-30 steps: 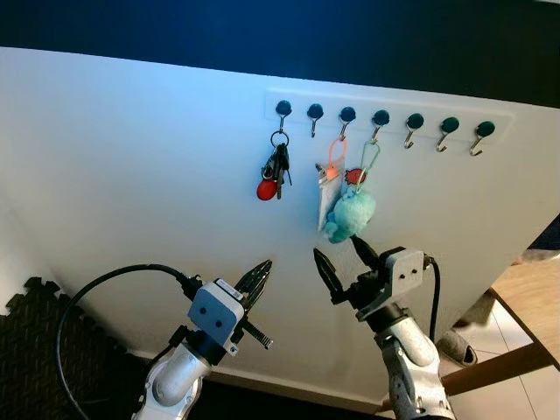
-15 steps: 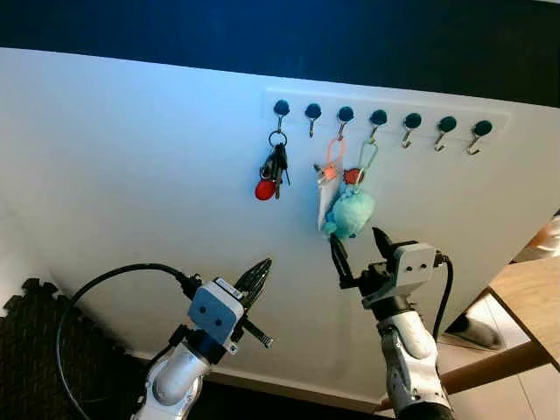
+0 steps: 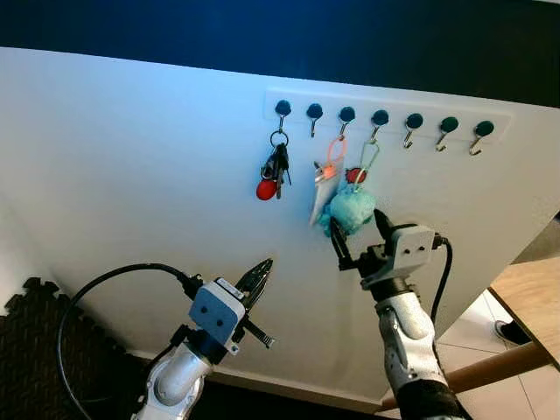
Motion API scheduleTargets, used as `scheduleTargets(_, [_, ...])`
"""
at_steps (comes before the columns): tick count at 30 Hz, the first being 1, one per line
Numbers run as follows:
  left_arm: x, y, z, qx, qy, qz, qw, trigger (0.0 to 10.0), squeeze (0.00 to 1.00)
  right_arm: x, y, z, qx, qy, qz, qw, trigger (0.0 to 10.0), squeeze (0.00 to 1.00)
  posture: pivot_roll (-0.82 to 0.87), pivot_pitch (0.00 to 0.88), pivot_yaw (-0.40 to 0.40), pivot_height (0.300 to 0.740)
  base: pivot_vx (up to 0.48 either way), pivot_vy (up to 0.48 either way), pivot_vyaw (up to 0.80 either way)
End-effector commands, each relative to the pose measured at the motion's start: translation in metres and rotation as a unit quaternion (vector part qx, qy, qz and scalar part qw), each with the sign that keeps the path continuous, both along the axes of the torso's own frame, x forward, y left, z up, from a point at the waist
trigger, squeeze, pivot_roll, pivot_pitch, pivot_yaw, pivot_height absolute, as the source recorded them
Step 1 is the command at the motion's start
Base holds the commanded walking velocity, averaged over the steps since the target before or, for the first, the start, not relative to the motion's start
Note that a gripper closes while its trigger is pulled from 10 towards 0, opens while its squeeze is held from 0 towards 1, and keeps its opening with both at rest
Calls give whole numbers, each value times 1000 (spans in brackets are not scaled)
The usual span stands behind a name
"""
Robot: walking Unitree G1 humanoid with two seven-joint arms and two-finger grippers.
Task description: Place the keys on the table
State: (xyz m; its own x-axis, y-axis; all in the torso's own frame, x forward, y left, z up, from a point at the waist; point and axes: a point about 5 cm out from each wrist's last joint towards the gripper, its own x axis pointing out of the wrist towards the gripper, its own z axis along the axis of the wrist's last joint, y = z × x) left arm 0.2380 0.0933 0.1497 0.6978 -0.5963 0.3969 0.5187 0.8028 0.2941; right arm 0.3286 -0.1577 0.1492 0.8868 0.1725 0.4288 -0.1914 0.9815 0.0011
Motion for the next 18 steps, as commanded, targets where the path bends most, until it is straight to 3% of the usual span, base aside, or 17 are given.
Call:
scheduleTargets(1, [-1,-1,-6,8,12,0,1000,10000,0,2,-1,-3,1,8,-3,1000,10000,0,144,78,-89,740,0,0,0])
scheduleTargets(8, [-1,0,-6,10,12,1,1000,10000,0,5,0,-4,13,17,0,1000,10000,0,146,79,-88,740,0,0,0])
scheduleTargets(9, [-1,0,-6,10,11,1,1000,10000,0,6,0,-4,14,18,-1,1000,2863,0,146,79,-86,740,0,0,0])
scheduleTargets(10, [-1,0,-6,11,11,2,1000,10000,0,6,-1,-4,18,18,0,1000,0,0,146,79,-86,740,0,0,0])
scheduleTargets(12, [-1,0,-6,11,11,2,1000,10000,0,6,-1,-4,20,18,0,1000,0,0,147,80,-86,740,0,0,0])
scheduleTargets(13, [-1,0,-6,12,11,2,1000,10000,0,6,-1,-4,18,18,-1,1000,784,0,147,80,-86,740,0,0,0])
scheduleTargets(14, [-1,0,-6,13,11,2,1000,10000,0,6,-1,-5,13,18,-3,1000,10000,0,147,82,-86,740,0,0,0])
scheduleTargets(18, [-1,0,-6,14,10,3,1000,10000,0,6,-1,-5,8,20,-6,1000,10000,0,147,82,-86,740,0,0,0])
